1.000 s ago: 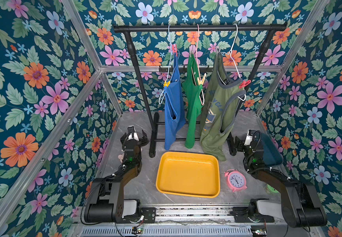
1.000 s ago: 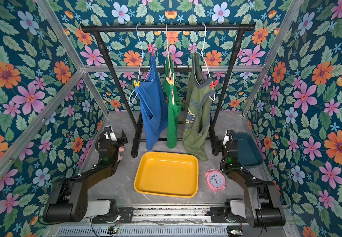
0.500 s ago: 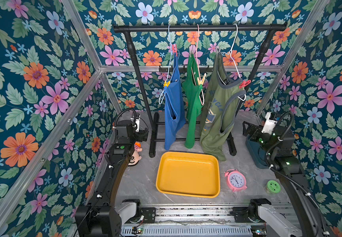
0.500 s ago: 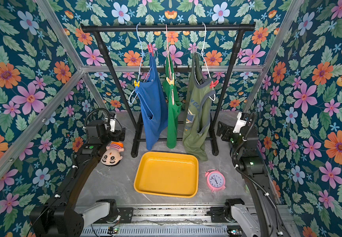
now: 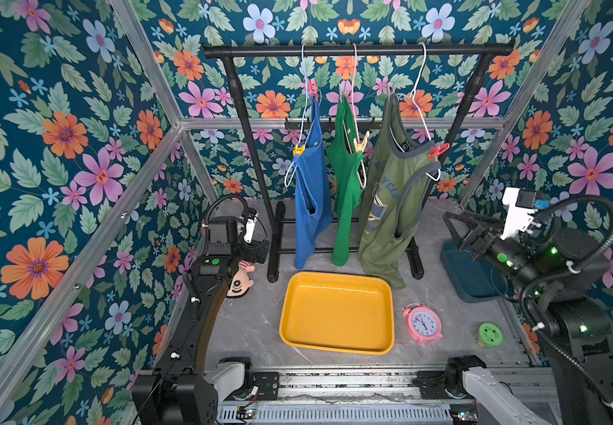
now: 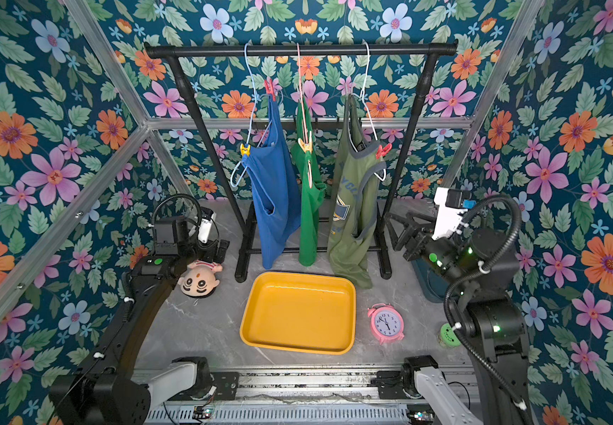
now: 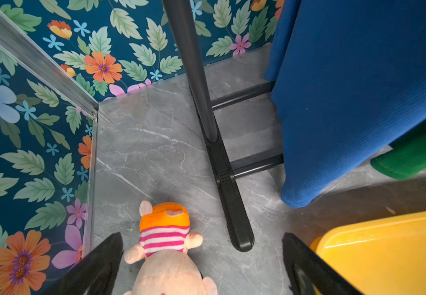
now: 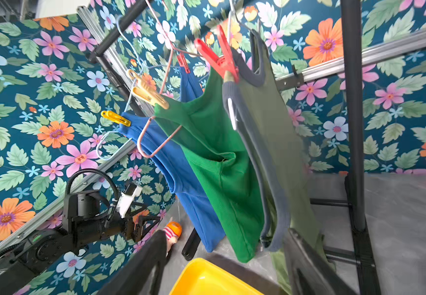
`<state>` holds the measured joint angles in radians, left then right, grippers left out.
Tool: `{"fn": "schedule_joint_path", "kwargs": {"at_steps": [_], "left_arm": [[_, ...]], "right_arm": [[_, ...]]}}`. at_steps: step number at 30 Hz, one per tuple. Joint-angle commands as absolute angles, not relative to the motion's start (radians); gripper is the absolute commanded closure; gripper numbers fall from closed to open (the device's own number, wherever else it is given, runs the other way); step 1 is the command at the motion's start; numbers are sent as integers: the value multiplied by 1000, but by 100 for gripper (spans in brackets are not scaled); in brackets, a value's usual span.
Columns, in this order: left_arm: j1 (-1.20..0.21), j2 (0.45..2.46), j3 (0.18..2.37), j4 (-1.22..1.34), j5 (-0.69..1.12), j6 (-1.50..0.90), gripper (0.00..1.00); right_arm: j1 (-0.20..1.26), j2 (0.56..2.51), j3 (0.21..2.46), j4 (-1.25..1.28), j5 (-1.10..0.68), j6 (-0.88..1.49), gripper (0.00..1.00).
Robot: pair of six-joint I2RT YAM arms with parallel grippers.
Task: Remove the clothespins securing tank tops to the hanger
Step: Pick up the hanger from the clothesline.
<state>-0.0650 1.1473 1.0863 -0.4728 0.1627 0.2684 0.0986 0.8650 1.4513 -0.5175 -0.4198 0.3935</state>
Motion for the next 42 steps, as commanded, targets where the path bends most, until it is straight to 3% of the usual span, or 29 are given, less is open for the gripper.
{"fn": "schedule_joint_path", "kwargs": {"at_steps": [1, 2, 5, 19, 28, 30, 42], "left_arm": [[-64, 1143, 1105, -505, 214, 268, 0], [-64, 1139, 1103, -499, 201, 270, 0], [-64, 1135, 1108, -494, 176, 284, 0], [-64, 1121, 1088, -500, 195, 284, 0], [-64, 1125, 1069, -497, 203, 285, 0], [-64, 1129, 1066, -496, 208, 285, 0], [-64, 1135, 1064, -500, 239, 290, 0]], "right_arm": [[100, 896, 1483, -458, -439, 409, 30], [100, 906, 1492, -439, -428, 401, 31], [100, 975, 1551, -425, -473, 392, 48], [121, 1138, 1618, -288, -487, 373, 49], [132, 1189, 1617, -220, -468, 343, 64], [135, 1197, 1622, -217, -469, 341, 74], [143, 1238, 1673, -259, -454, 313, 71]]}}
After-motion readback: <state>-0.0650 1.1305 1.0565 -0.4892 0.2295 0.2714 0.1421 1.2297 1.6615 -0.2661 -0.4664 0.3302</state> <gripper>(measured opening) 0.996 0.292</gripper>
